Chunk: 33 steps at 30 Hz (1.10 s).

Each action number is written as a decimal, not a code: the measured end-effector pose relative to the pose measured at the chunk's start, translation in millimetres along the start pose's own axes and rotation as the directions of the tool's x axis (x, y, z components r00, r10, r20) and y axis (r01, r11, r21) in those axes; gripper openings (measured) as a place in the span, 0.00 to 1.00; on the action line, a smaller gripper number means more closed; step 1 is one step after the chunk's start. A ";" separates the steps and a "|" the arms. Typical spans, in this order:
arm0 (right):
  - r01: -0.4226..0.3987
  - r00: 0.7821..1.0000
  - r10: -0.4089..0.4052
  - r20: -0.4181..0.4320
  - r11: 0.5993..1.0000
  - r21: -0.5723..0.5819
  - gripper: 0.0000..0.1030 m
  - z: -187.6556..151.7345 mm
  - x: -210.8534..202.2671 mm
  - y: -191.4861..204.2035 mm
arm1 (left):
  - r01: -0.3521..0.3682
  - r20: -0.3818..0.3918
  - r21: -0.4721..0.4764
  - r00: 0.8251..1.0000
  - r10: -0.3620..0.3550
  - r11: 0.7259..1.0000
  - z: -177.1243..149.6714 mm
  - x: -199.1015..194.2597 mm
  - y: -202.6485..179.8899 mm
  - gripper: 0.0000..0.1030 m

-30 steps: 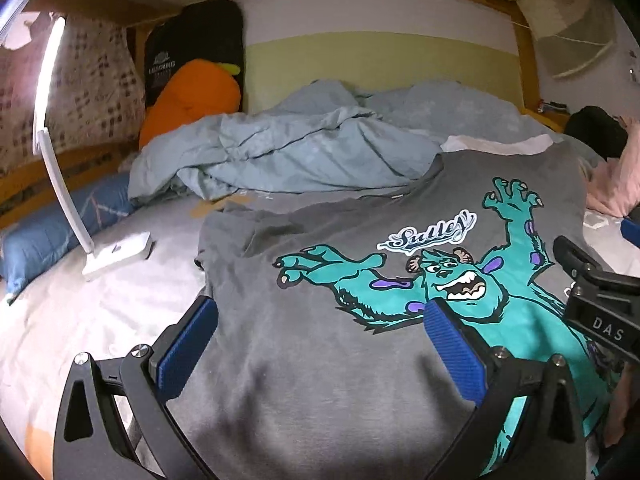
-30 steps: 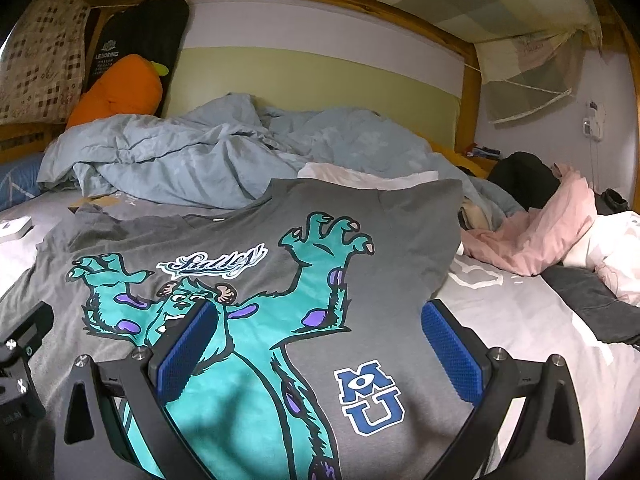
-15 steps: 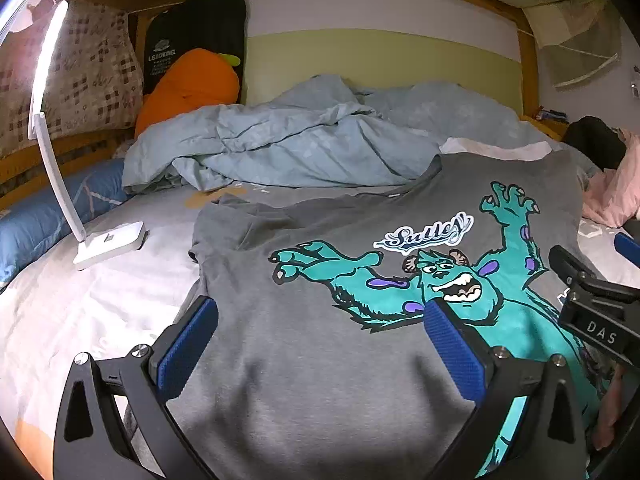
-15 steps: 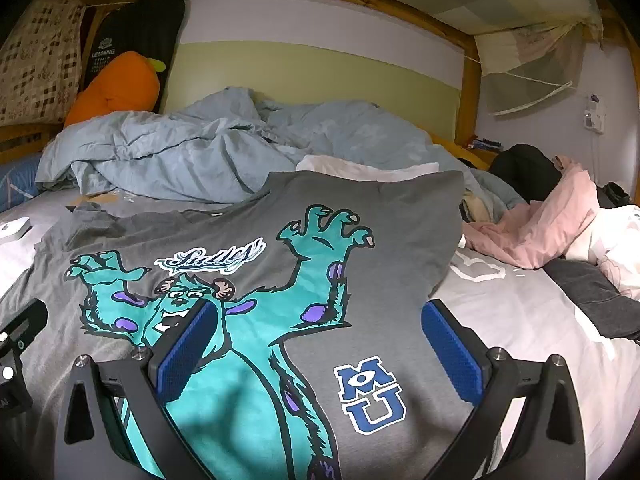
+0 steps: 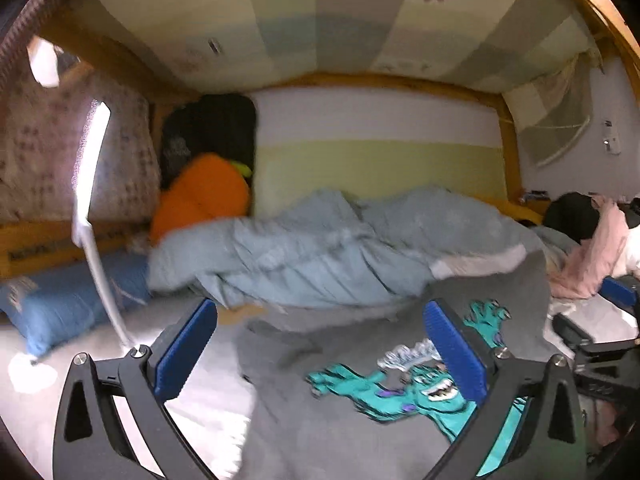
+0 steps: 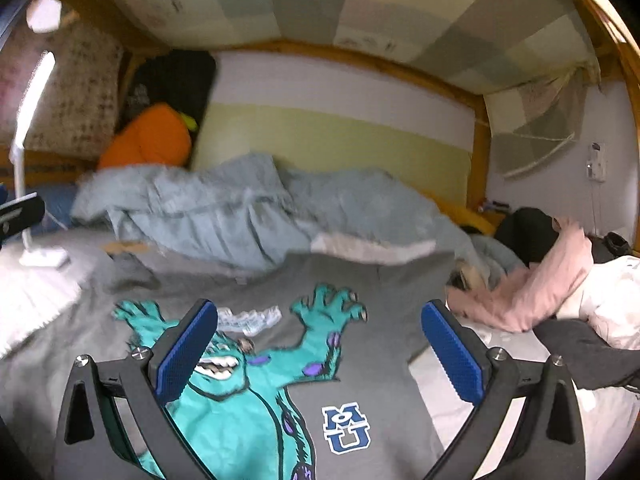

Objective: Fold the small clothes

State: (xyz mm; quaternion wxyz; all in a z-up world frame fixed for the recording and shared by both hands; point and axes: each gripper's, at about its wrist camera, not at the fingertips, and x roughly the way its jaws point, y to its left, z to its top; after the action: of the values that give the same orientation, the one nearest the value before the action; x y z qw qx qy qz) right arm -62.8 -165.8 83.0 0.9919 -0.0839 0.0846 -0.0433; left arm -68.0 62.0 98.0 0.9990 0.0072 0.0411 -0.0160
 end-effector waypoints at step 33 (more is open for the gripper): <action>-0.022 0.729 0.404 -0.553 0.821 0.571 0.61 -125.7 109.3 -154.8 | -0.040 -0.764 -0.176 0.636 -0.110 0.984 -122.8 127.7 95.4 0.46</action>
State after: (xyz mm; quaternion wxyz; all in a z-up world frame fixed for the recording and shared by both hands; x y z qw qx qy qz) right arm 11.4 -348.8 -29.7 0.8798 0.2229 0.4189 0.0279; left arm 52.2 155.3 -33.7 0.8821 -0.0759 0.4642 -0.0272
